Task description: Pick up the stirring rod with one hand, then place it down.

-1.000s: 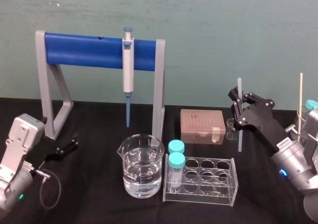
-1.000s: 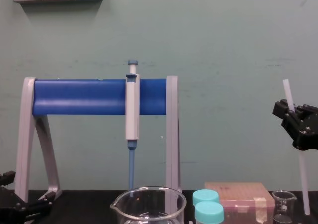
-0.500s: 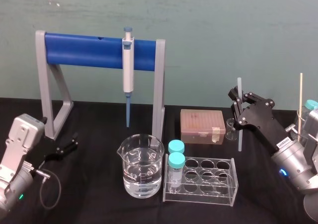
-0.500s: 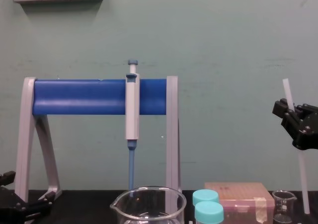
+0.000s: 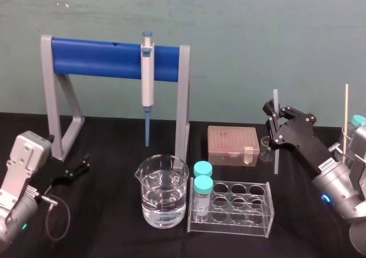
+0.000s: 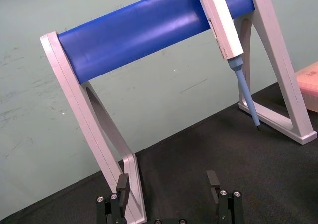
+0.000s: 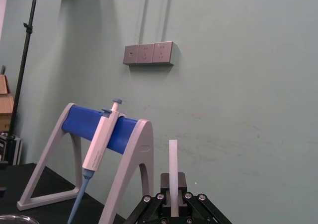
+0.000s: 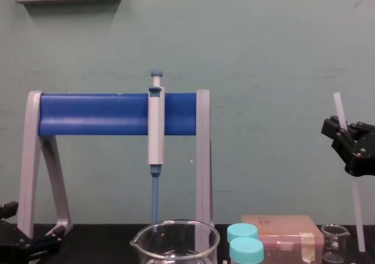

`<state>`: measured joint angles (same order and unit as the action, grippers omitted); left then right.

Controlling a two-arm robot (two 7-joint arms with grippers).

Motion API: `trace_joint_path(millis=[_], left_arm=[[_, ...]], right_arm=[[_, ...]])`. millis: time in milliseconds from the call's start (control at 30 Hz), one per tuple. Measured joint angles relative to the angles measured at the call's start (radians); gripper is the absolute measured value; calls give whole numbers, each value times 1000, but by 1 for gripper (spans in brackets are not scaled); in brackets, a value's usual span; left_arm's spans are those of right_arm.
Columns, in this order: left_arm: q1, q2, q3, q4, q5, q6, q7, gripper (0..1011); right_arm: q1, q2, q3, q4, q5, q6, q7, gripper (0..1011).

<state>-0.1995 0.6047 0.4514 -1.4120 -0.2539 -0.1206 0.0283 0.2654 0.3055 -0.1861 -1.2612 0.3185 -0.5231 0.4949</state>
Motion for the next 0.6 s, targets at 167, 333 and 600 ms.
trace_joint_path(millis=[167, 333, 600], left_arm=[[0, 0, 0, 0, 0, 0, 0, 1000], [0, 0, 0, 0, 0, 0, 0, 1000], [0, 0, 0, 0, 0, 0, 0, 1000]], right_arm=[[0, 0, 0, 0, 0, 0, 0, 66], [0, 0, 0, 0, 0, 0, 0, 66], [0, 0, 0, 0, 0, 0, 0, 66]])
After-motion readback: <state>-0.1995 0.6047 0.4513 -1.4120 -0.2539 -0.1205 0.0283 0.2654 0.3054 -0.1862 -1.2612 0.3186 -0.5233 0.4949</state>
